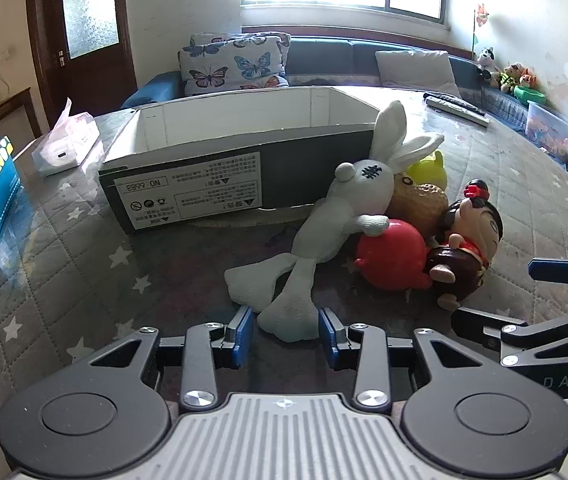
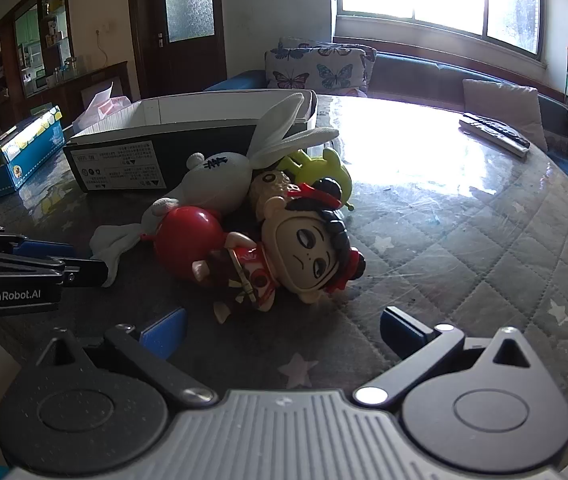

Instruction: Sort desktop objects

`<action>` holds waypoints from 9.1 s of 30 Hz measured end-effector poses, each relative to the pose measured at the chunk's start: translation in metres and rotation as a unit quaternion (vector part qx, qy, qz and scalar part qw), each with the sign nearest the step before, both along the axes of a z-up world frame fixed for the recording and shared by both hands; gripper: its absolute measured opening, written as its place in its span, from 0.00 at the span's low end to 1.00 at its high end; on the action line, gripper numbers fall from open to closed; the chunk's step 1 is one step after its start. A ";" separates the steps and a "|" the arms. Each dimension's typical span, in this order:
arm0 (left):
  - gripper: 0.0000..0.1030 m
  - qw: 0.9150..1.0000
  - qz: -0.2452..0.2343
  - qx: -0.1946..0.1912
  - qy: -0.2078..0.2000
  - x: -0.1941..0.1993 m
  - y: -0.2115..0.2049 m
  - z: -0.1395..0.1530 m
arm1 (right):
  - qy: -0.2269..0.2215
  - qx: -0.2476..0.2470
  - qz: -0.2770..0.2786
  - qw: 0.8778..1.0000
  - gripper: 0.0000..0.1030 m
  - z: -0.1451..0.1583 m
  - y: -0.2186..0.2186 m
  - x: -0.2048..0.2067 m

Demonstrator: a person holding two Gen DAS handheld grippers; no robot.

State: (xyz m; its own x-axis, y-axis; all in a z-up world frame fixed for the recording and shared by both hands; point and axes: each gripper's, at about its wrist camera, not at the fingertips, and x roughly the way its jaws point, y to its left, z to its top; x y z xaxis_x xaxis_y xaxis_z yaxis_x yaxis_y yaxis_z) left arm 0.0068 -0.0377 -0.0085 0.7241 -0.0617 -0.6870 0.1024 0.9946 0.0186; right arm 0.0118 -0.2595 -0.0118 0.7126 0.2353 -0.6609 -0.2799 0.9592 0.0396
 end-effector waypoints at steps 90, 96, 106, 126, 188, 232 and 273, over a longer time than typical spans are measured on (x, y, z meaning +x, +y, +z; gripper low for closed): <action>0.39 0.986 -0.147 -0.060 0.046 0.101 -0.009 0.017 | 0.043 0.104 0.029 0.993 0.22 0.036 0.010 0.140; 0.27 0.986 -0.148 -0.065 0.040 0.100 -0.004 0.013 | 0.039 0.107 0.026 0.993 0.08 0.039 0.009 0.137; 0.15 0.989 -0.132 -0.069 0.010 0.081 0.007 0.026 | 0.003 0.125 0.060 0.990 0.06 0.068 0.020 0.114; 0.19 0.982 -0.159 -0.100 0.008 0.086 0.011 0.041 | 0.008 0.135 0.060 0.989 0.06 0.070 0.024 0.126; 0.26 0.980 -0.126 0.145 -0.055 0.197 0.039 0.059 | 0.038 0.220 0.044 0.974 0.06 0.095 0.080 0.256; 0.35 0.996 -0.063 0.042 -0.052 0.162 0.052 0.064 | -0.049 0.102 0.000 0.994 1.00 0.081 0.057 0.190; 0.34 0.976 -0.202 -0.075 -0.005 0.051 -0.040 0.035 | 0.024 0.143 0.009 0.989 1.00 0.009 -0.068 0.052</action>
State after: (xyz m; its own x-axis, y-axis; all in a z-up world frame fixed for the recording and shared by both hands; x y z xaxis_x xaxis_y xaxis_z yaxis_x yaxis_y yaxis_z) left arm 0.0573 -0.0774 0.0267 0.6264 -0.4430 -0.6414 0.4878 0.8646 -0.1207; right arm 0.0638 -0.3277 -0.0030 0.6754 0.4303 -0.5989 -0.2884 0.9015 0.3226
